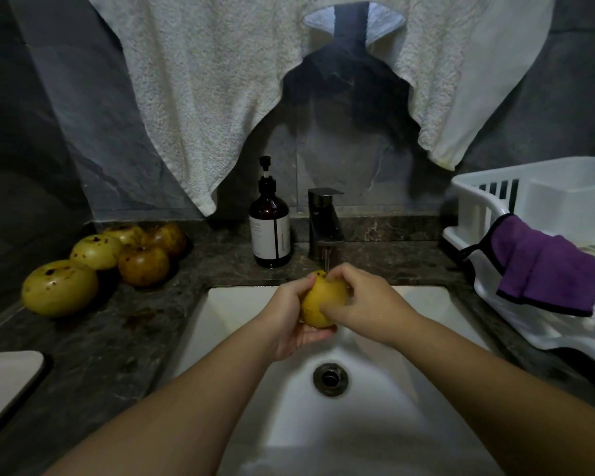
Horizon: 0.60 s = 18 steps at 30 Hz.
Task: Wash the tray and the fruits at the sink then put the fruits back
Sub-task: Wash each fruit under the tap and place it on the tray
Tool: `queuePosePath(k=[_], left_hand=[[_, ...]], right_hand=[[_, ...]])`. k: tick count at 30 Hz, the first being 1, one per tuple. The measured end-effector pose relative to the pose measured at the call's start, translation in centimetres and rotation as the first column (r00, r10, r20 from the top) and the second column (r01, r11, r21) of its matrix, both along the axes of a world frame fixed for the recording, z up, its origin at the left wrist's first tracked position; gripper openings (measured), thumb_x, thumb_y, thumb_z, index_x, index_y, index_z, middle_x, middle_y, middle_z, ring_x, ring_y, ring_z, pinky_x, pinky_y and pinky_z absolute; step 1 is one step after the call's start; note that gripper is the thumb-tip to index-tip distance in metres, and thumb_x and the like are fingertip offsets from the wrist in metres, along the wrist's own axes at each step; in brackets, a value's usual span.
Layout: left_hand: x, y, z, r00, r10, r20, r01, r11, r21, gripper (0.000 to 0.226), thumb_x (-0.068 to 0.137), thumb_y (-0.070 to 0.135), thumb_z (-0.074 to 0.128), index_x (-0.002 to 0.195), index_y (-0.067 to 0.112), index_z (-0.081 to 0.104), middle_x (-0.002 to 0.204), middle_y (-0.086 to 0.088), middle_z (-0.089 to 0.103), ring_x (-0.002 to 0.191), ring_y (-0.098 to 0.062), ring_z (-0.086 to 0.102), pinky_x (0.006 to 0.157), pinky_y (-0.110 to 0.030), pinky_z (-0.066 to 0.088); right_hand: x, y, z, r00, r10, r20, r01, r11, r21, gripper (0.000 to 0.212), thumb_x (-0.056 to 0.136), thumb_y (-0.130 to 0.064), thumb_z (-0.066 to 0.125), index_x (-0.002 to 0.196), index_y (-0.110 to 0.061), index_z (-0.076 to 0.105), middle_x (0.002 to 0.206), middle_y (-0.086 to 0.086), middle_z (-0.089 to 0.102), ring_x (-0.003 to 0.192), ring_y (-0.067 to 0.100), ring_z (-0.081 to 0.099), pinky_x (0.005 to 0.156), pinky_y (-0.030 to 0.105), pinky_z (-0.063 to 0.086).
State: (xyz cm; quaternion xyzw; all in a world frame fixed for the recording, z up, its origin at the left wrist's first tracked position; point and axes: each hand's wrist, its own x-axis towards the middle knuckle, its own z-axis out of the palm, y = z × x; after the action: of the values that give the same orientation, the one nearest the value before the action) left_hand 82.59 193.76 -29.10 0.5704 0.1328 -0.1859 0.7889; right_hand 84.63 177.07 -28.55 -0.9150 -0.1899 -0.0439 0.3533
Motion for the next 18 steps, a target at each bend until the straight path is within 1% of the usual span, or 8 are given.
queuePosePath(k=[3,5,6,9,11,14,16,18], left_hand=[[0.07,0.04,-0.08,1.000,-0.005,0.001,0.005,1.000,0.014,0.039,0.101,0.049,0.057,0.117,0.015,0.069,0.097,-0.015,0.076,0.101,-0.036,0.071,0.076,-0.042,0.064],[0.07,-0.02,-0.07,1.000,-0.001,0.001,0.001,1.000,0.020,0.037,0.102,0.049,0.057,0.113,0.016,0.070,0.095,-0.014,0.077,0.103,-0.036,0.071,0.081,-0.043,0.063],[0.04,-0.07,-0.05,1.000,-0.002,0.001,0.002,1.000,0.023,0.037,0.102,0.049,0.056,0.113,0.016,0.070,0.097,-0.014,0.076,0.103,-0.036,0.070,0.081,-0.043,0.063],[0.05,-0.12,-0.05,1.000,-0.007,0.004,0.006,0.999,0.034,0.037,0.102,0.048,0.055,0.113,0.016,0.069,0.098,-0.014,0.075,0.104,-0.037,0.069,0.072,-0.038,0.064],[0.10,-0.15,-0.05,1.000,0.000,0.001,0.000,0.999,0.035,0.036,0.102,0.048,0.055,0.112,0.017,0.070,0.098,-0.014,0.075,0.106,-0.037,0.070,0.078,-0.040,0.063],[0.16,-0.14,-0.08,1.000,0.004,-0.002,-0.004,0.999,0.033,0.037,0.103,0.048,0.055,0.114,0.017,0.070,0.101,-0.015,0.075,0.106,-0.037,0.070,0.087,-0.045,0.061],[0.16,-0.16,-0.09,1.000,-0.003,-0.003,0.003,0.999,0.035,0.038,0.102,0.048,0.055,0.117,0.016,0.069,0.105,-0.016,0.074,0.104,-0.036,0.070,0.085,-0.044,0.062],[0.17,-0.19,-0.13,1.000,-0.008,-0.003,0.008,0.999,0.032,0.040,0.102,0.049,0.057,0.120,0.015,0.069,0.107,-0.016,0.074,0.100,-0.034,0.072,0.078,-0.042,0.065]], right_hand=[[0.12,0.03,-0.17,1.000,-0.001,-0.002,0.001,1.000,0.000,0.048,0.083,-0.045,0.075,0.125,-0.041,0.053,0.121,-0.010,0.054,0.103,0.010,0.056,0.078,0.027,0.048],[0.19,0.02,-0.24,1.000,0.000,-0.001,0.000,1.000,0.008,0.050,0.083,-0.045,0.075,0.127,-0.043,0.053,0.122,-0.011,0.054,0.105,0.010,0.056,0.078,0.025,0.047],[0.22,0.01,-0.25,1.000,-0.002,-0.005,0.002,1.000,0.010,0.049,0.083,-0.045,0.076,0.127,-0.044,0.053,0.122,-0.011,0.054,0.104,0.009,0.056,0.076,0.024,0.046],[0.30,0.07,-0.26,1.000,-0.009,-0.016,0.009,1.000,0.018,0.044,0.081,-0.044,0.076,0.119,-0.044,0.052,0.116,-0.012,0.055,0.096,0.004,0.055,0.069,0.023,0.044],[0.37,0.03,-0.31,1.000,-0.008,-0.015,0.009,0.999,0.031,0.044,0.081,-0.044,0.076,0.118,-0.043,0.052,0.115,-0.012,0.055,0.095,0.004,0.055,0.069,0.023,0.044],[0.31,-0.02,-0.27,1.000,-0.002,-0.001,0.002,1.000,0.021,0.049,0.083,-0.044,0.076,0.126,-0.043,0.053,0.120,-0.011,0.055,0.100,0.008,0.056,0.073,0.023,0.044],[0.26,-0.02,-0.22,1.000,-0.006,-0.002,0.007,1.000,0.018,0.049,0.082,-0.044,0.076,0.126,-0.043,0.054,0.119,-0.011,0.055,0.098,0.007,0.055,0.072,0.022,0.043],[0.28,-0.04,-0.21,1.000,-0.015,-0.008,0.015,1.000,0.017,0.046,0.081,-0.044,0.076,0.121,-0.042,0.054,0.116,-0.011,0.056,0.095,0.006,0.055,0.070,0.023,0.044]])
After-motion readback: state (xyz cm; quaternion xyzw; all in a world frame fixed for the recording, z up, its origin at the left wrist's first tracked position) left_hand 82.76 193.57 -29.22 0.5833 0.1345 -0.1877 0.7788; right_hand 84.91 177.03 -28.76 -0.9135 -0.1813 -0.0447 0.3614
